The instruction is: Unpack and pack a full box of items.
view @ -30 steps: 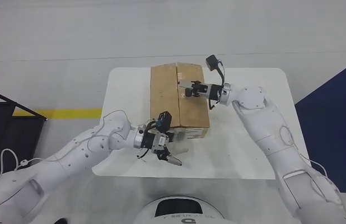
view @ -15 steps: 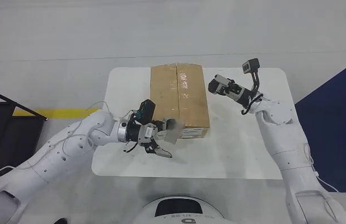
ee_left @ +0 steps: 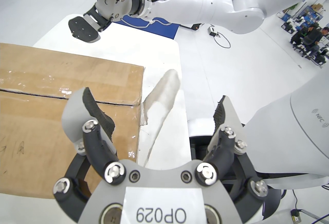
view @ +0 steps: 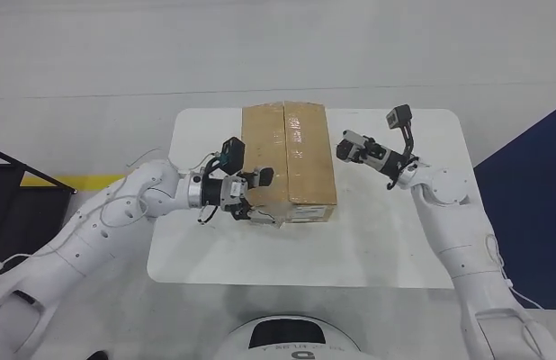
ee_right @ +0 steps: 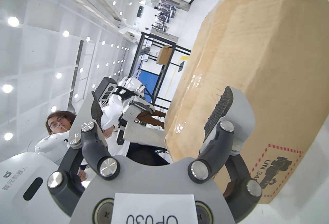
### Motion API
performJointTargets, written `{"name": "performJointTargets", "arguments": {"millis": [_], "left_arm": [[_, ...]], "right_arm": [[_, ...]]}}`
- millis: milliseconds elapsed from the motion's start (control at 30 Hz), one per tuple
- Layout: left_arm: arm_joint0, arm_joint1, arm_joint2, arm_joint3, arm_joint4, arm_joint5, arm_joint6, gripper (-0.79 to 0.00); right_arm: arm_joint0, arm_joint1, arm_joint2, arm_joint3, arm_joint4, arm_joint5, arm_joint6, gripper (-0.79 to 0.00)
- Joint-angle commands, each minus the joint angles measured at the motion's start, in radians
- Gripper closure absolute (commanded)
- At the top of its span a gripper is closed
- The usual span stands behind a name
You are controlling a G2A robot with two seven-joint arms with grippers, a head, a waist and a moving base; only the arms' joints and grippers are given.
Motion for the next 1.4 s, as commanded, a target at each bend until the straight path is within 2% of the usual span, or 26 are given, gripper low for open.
{"name": "performJointTargets", "arguments": {"millis": [0, 200, 367, 467, 600, 700, 867, 1067, 1233, 1367], "left_arm": [[-0.006, -0.015, 0.007, 0.022, -0.004, -0.006, 0.002, -0.785], [-0.007, -0.043, 0.001, 0.067, -0.011, -0.024, 0.033, -0.785], [0.031, -0.036, -0.032, 0.084, 0.025, -0.024, 0.084, -0.785], [0.077, -0.015, -0.070, 0.074, 0.061, -0.024, 0.151, -0.785], [0.169, 0.031, -0.136, 0.033, 0.145, -0.024, 0.278, -0.785], [0.245, 0.073, -0.183, -0.013, 0.230, -0.024, 0.379, -0.785], [0.340, 0.132, -0.235, -0.035, 0.358, -0.024, 0.518, -0.785], [0.340, 0.132, -0.235, -0.035, 0.358, -0.024, 0.518, -0.785], [0.340, 0.132, -0.235, -0.035, 0.358, -0.024, 0.518, -0.785], [0.340, 0.132, -0.235, -0.035, 0.358, -0.024, 0.518, -0.785]], "right_arm": [[0.013, -0.003, -0.011, 0.016, -0.009, 0.018, -0.021, -0.785], [0.047, -0.007, -0.044, 0.049, -0.043, 0.042, -0.024, -0.785], [0.068, -0.007, -0.050, 0.052, -0.061, 0.050, -0.041, -0.785], [0.071, -0.008, -0.049, 0.033, -0.044, 0.029, -0.043, -0.785], [0.060, -0.008, -0.041, -0.015, -0.002, -0.019, -0.040, -0.785], [0.085, -0.013, -0.072, -0.064, -0.005, 0.017, -0.025, -0.785], [0.091, -0.014, -0.077, -0.068, -0.011, 0.026, -0.023, -0.785], [0.088, -0.014, -0.077, -0.073, -0.011, 0.024, -0.025, -0.785], [-0.033, 0.002, -0.037, -0.175, -0.009, -0.042, 0.005, -0.785], [-0.179, 0.024, 0.035, -0.246, 0.057, -0.120, 0.109, -0.785]]}}
